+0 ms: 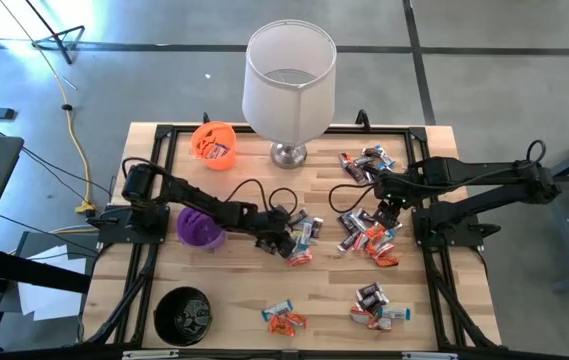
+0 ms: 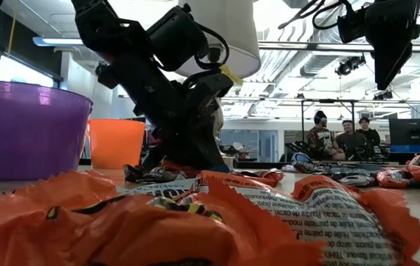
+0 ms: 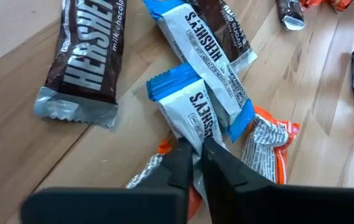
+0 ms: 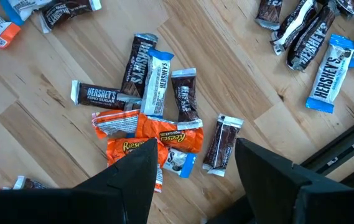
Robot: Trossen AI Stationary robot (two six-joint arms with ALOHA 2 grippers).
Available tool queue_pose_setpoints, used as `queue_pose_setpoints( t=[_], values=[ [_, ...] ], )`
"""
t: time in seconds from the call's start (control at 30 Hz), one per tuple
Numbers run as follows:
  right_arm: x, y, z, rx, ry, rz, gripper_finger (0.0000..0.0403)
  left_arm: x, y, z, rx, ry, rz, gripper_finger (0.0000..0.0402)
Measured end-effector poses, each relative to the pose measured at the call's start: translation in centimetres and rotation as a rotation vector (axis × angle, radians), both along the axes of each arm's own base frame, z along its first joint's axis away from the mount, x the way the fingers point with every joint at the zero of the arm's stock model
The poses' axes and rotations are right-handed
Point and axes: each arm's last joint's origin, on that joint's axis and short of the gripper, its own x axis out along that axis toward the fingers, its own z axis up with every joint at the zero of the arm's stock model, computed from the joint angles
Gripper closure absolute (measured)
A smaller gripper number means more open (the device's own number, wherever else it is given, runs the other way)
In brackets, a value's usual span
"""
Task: Sort candy
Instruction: Put the white chocolate into the orange bucket
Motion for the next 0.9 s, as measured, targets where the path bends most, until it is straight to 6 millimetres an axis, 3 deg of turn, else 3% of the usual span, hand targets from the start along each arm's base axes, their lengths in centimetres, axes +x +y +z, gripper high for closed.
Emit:
queue_pose_setpoints(
  t=[0.23, 0.53, 0.9],
  values=[
    [0.0, 0.0, 0.0, 0.0, -0.001, 0.0, 0.0192, -0.4, -0.1, 1.4, -0.003, -0.012, -0.006, 0.0399],
    [0.1, 0.0, 0.0, 0.0, -0.007, 0.0, 0.0192, -1.2, -0.5, 5.8, 0.079, -0.12, -0.04, 0.0401],
    [0.1, 0.0, 0.0, 0.0, -0.014, 0.0, 0.0192, -6.8, 1.1, 10.0, 0.49, 0.149, 0.137, 0.0401]
  ],
)
